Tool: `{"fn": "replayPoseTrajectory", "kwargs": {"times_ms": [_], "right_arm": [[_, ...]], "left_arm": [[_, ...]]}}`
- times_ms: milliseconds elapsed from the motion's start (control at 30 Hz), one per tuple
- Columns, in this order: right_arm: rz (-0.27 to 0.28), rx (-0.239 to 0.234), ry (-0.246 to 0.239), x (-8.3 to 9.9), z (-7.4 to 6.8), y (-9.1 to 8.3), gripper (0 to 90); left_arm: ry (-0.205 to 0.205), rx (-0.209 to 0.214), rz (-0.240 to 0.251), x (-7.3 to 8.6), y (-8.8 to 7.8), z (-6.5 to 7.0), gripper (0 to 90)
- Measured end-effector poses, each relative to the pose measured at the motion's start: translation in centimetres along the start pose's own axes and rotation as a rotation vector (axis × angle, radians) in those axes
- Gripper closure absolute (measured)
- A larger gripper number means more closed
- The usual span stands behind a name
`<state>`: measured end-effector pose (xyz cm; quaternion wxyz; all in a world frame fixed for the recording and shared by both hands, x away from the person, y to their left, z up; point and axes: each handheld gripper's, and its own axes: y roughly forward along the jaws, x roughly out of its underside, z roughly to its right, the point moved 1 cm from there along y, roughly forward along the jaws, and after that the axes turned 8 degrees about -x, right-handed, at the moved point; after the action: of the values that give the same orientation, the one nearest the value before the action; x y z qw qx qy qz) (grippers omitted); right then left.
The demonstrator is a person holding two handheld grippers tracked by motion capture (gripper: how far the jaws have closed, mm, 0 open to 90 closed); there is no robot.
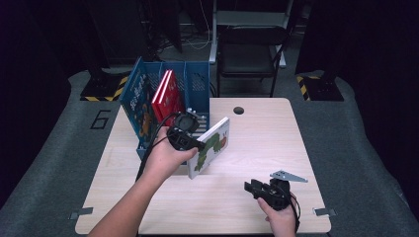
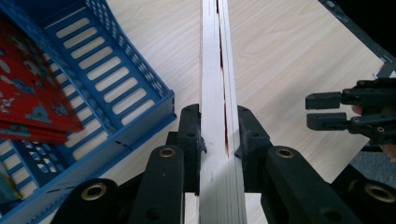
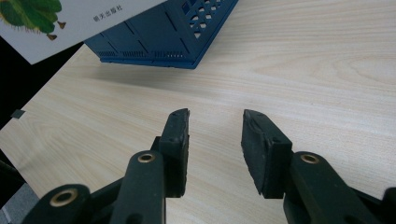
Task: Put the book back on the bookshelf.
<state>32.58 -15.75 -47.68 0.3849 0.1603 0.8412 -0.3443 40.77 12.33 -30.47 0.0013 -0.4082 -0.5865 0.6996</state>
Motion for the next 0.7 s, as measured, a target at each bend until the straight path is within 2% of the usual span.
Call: {"fn": "replayPoseTrajectory", "kwargs": {"times_ms": [167, 433, 700], "right_arm": [[-0.001, 0.0, 0.001, 0.0, 0.0, 0.0, 61.5], [-0.006, 0.0, 0.01, 0.1, 0.0, 0.1, 61.4], [-0.005, -0.001, 0.012, 0.1, 0.0, 0.0, 61.4]], "left_arm": [[-0.024, -0.026, -0.001, -0.4, 0.1, -0.9, 75.5], [-0.068, -0.036, -0.002, -1.1, -0.1, -2.5, 75.6], [-0.101, -0.067, -0.002, -1.8, -0.3, -3.9, 75.6]]}}
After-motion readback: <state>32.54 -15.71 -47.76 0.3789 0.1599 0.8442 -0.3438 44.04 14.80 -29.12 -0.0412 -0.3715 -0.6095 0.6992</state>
